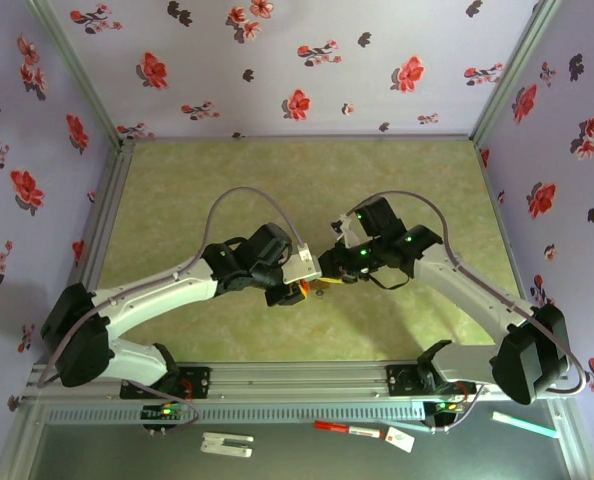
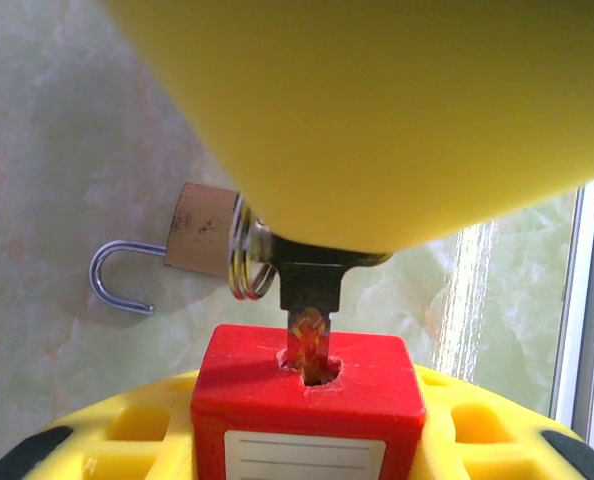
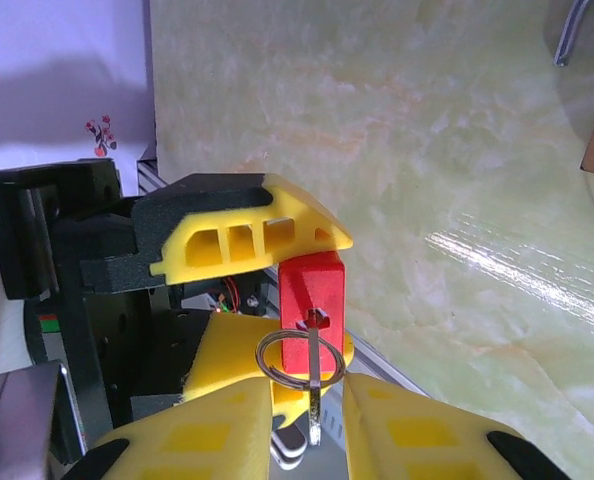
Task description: Unlock with the key
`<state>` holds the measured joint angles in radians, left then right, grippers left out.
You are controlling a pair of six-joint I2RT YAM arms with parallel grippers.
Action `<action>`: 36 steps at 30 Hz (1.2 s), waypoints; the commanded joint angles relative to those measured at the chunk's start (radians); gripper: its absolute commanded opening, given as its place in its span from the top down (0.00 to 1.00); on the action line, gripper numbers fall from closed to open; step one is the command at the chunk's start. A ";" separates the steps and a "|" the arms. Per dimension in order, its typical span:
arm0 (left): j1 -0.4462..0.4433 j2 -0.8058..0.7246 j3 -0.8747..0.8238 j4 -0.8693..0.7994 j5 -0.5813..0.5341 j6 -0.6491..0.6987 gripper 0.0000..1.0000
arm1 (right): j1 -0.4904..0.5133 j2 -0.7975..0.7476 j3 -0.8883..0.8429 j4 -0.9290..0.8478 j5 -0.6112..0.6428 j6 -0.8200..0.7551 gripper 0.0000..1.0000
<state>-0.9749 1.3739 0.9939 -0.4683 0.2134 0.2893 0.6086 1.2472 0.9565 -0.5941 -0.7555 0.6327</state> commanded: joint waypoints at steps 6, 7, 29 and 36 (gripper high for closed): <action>0.005 0.001 0.018 -0.007 0.013 -0.002 1.00 | -0.001 -0.003 -0.032 0.012 -0.010 -0.014 0.79; 0.005 0.001 0.018 -0.006 0.015 -0.002 1.00 | -0.001 -0.002 -0.032 0.013 -0.005 -0.017 0.79; -0.001 -0.034 0.101 -0.010 0.085 -0.018 1.00 | 0.052 0.000 -0.078 0.082 0.007 -0.069 1.00; -0.018 -0.091 0.097 0.135 -0.012 -0.060 1.00 | 0.072 -0.026 -0.173 0.364 -0.036 0.134 1.00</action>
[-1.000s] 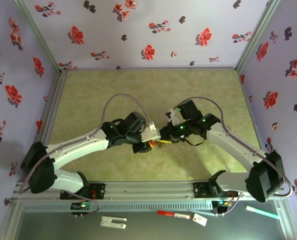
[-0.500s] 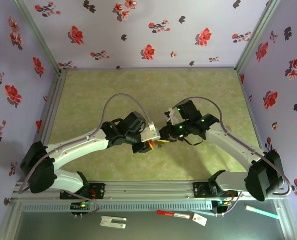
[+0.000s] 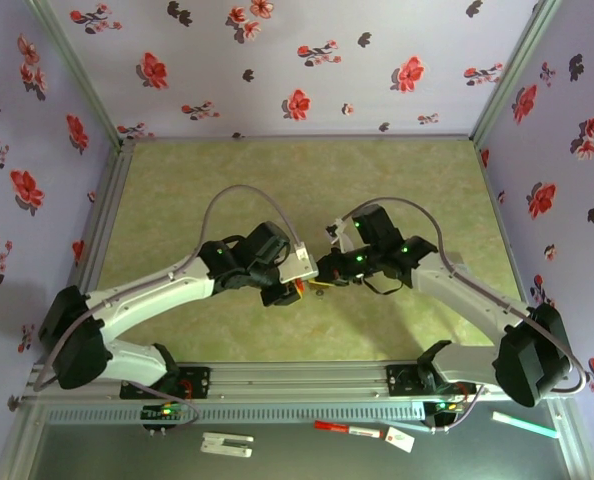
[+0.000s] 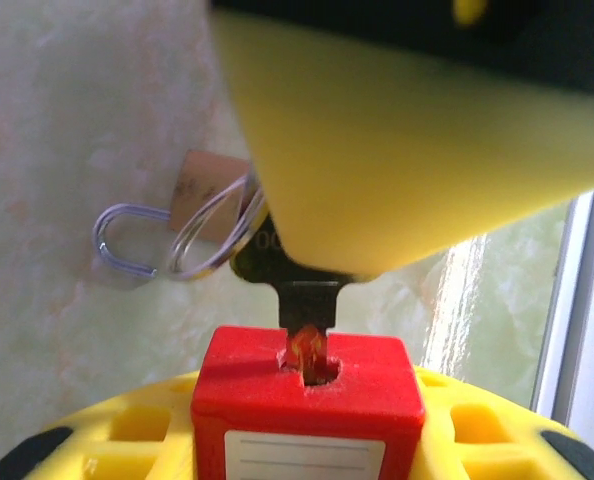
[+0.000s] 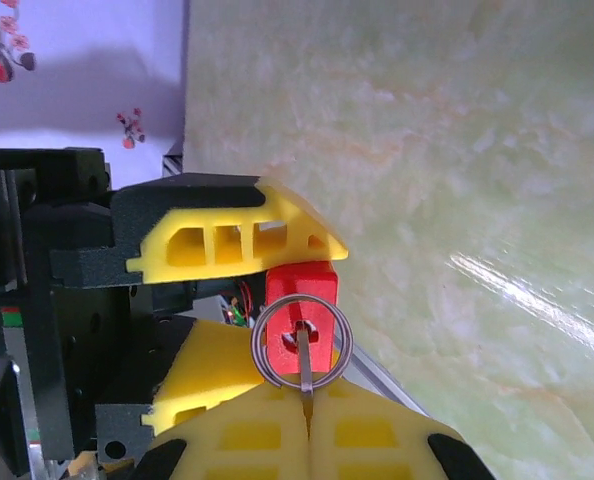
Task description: Unlock with the key
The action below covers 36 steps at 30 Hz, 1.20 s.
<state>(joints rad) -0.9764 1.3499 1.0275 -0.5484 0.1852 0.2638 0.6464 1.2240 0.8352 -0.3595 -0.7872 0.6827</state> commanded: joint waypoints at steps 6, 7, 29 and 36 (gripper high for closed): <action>-0.028 -0.036 0.134 0.217 0.048 -0.028 1.00 | 0.104 0.020 -0.020 0.013 0.030 -0.039 1.00; -0.031 -0.028 0.141 0.218 0.044 -0.022 1.00 | 0.103 0.026 -0.021 0.013 0.041 -0.027 1.00; -0.117 0.083 -0.177 0.593 -0.734 0.176 1.00 | 0.032 0.074 -0.215 0.627 0.084 1.022 1.00; -0.118 0.094 -0.195 0.627 -0.757 0.156 1.00 | 0.030 0.038 -0.215 0.625 0.108 1.092 0.98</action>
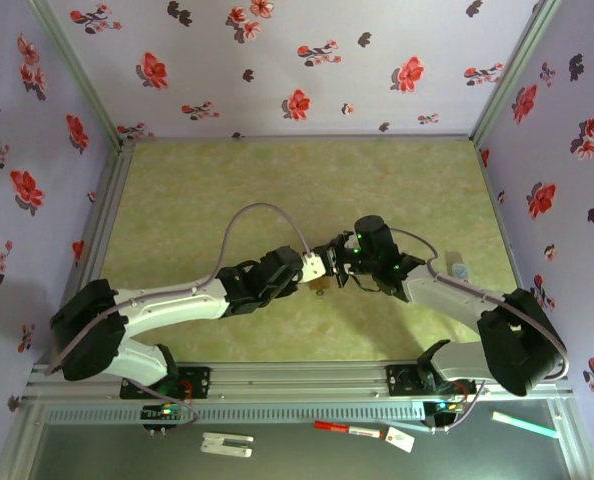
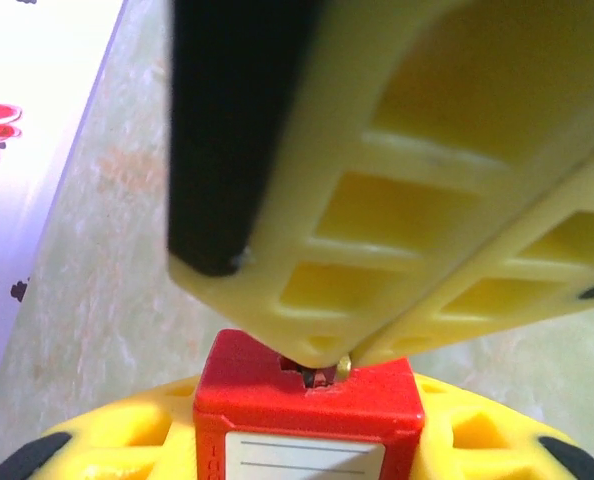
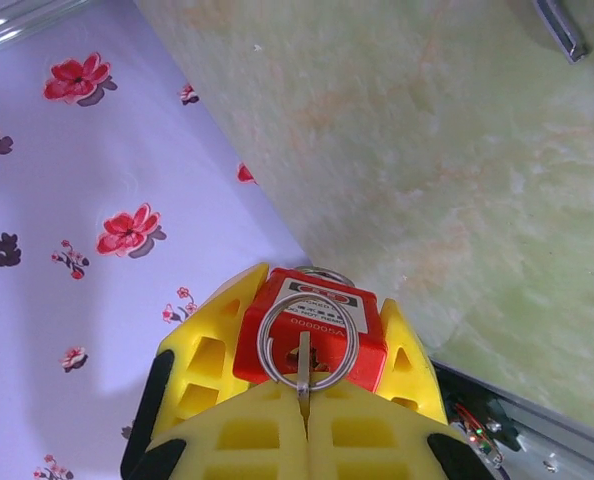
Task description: Unlock with the key
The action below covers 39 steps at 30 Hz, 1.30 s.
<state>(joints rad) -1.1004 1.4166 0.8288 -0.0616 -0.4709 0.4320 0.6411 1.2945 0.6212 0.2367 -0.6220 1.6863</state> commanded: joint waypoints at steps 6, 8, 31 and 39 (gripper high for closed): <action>0.058 -0.002 0.029 0.058 -0.040 -0.137 1.00 | -0.050 -0.146 -0.006 -0.162 -0.056 -0.011 0.52; 0.088 -0.019 0.043 0.019 0.003 -0.191 1.00 | -0.120 -0.217 0.005 -0.290 -0.046 -0.087 0.39; 0.362 -0.038 0.397 -0.373 0.517 -0.952 1.00 | 0.022 -0.214 -0.016 -0.134 0.338 -0.833 0.24; 0.368 -0.031 0.319 -0.460 0.343 -0.771 1.00 | 0.022 -0.233 -0.018 -0.176 0.386 -0.865 0.21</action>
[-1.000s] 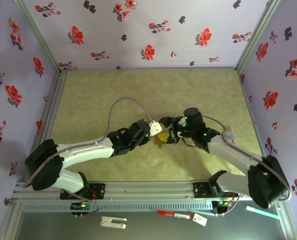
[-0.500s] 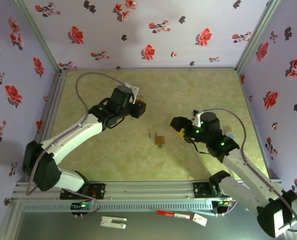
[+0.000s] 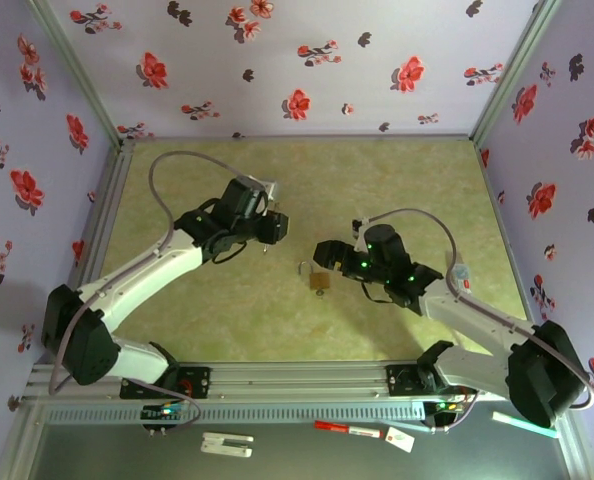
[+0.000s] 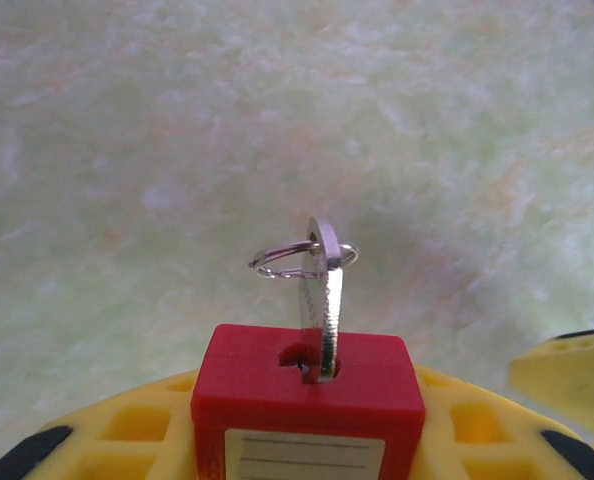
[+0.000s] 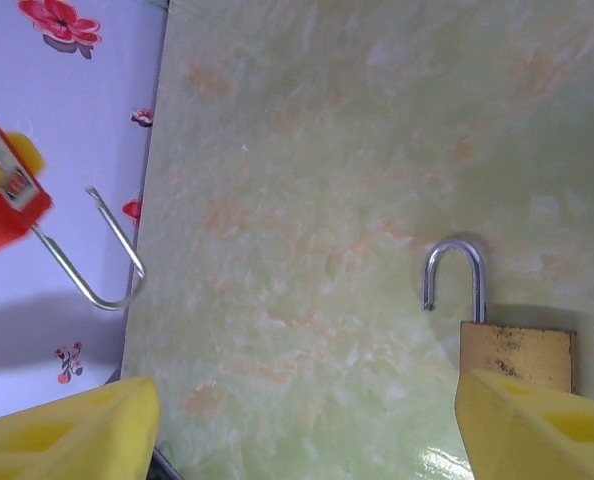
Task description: Unlock with the key
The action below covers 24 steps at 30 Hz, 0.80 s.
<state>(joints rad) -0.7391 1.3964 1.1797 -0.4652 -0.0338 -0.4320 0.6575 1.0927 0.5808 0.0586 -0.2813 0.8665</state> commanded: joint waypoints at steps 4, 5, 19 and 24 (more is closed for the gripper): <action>0.021 0.034 -0.073 -0.057 -0.136 0.165 1.00 | 0.005 -0.072 0.014 -0.058 0.058 -0.061 0.20; 0.022 0.053 -0.074 -0.064 -0.137 0.184 1.00 | 0.004 -0.079 0.016 -0.077 0.061 -0.061 0.20; -0.093 0.080 -0.129 -0.148 -0.151 0.365 1.00 | -0.078 -0.170 0.010 -0.276 0.051 -0.063 0.19; -0.141 0.102 -0.117 -0.183 -0.127 0.388 1.00 | -0.108 -0.182 0.046 -0.343 0.033 -0.088 0.19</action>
<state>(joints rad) -0.8551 1.5005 1.0451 -0.6300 -0.1570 -0.0895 0.5598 0.9276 0.5846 -0.2256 -0.2310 0.8104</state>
